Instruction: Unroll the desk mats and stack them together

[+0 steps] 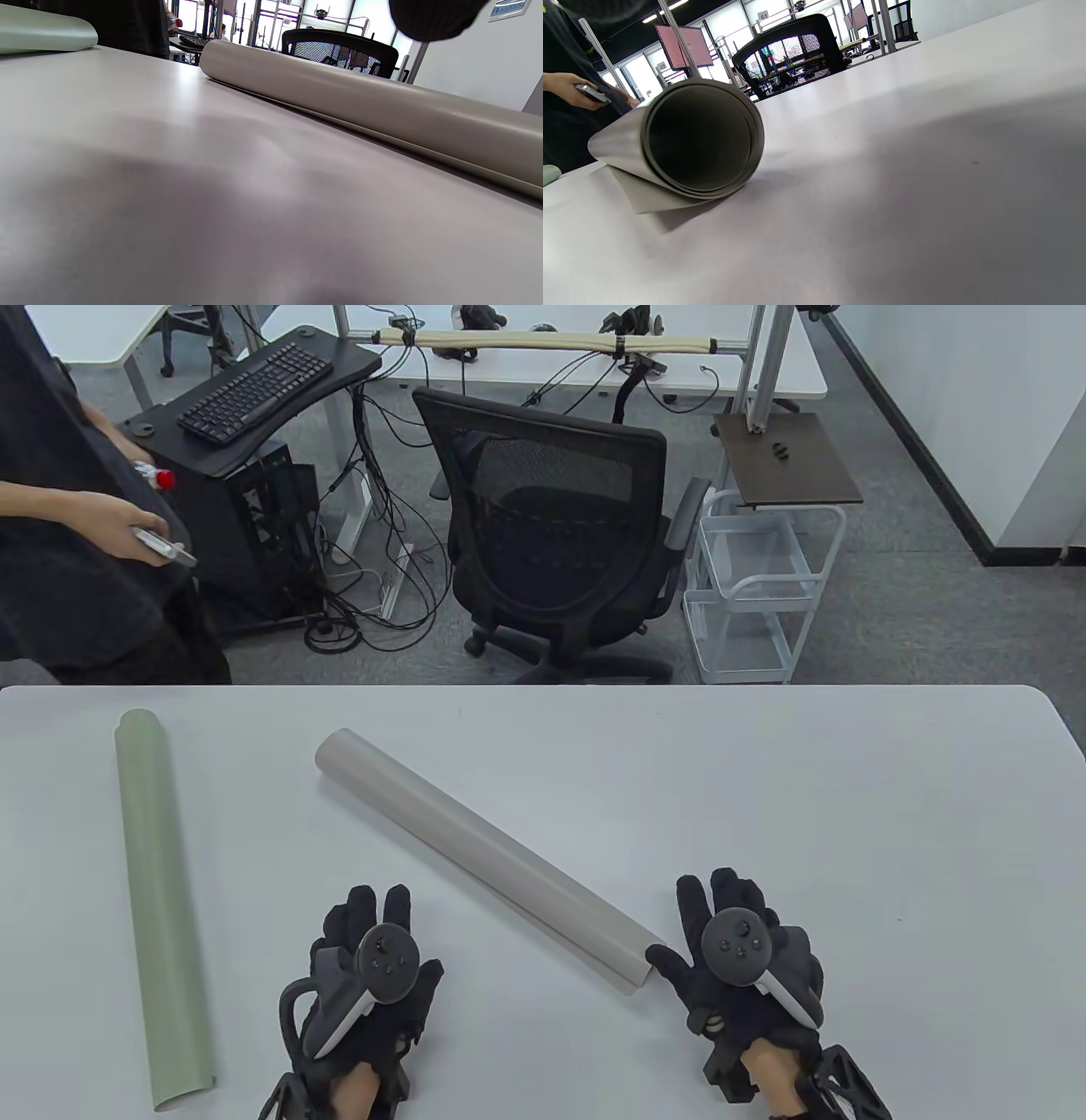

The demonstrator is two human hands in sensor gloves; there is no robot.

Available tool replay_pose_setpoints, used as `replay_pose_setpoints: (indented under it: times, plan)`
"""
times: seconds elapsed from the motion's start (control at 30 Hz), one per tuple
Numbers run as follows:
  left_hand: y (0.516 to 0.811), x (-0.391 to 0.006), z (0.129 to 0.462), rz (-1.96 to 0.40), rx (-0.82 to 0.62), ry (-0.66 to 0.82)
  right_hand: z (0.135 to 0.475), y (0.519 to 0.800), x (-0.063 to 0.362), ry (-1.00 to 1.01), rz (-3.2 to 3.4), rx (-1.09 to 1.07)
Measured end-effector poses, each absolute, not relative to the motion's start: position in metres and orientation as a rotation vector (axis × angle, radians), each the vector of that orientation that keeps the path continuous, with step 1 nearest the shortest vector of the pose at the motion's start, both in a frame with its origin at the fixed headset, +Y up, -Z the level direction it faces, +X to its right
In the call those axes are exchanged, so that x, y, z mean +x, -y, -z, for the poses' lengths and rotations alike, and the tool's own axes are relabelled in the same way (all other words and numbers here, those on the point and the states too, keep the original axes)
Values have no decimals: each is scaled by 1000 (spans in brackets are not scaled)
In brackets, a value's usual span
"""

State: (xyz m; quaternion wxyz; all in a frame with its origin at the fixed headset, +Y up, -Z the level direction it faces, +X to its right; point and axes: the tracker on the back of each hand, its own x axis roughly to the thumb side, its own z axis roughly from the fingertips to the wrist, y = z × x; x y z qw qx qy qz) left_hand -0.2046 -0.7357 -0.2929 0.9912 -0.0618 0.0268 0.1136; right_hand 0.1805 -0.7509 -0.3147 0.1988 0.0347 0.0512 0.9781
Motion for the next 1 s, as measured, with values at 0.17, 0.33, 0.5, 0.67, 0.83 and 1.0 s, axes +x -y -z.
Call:
replay_pose_setpoints:
  times: [0.17,0.33,0.5,0.67,0.83,1.0]
  plan:
    - [736,-203,293,-224,-133,-49,316,753,179,-159,-2746,97]
    - [737,-199,292,-221,-144,-34,317,755,177,-176,-2761,91]
    - [737,-195,290,-227,-150,-17,317,754,177,-177,-2765,85]
    - [735,-195,288,-243,-145,-7,320,755,172,-190,-2767,92]
    - [738,-191,289,-249,-171,8,324,755,144,-232,-2691,290]
    - [739,-186,289,-242,-182,23,325,764,105,-411,-2704,412]
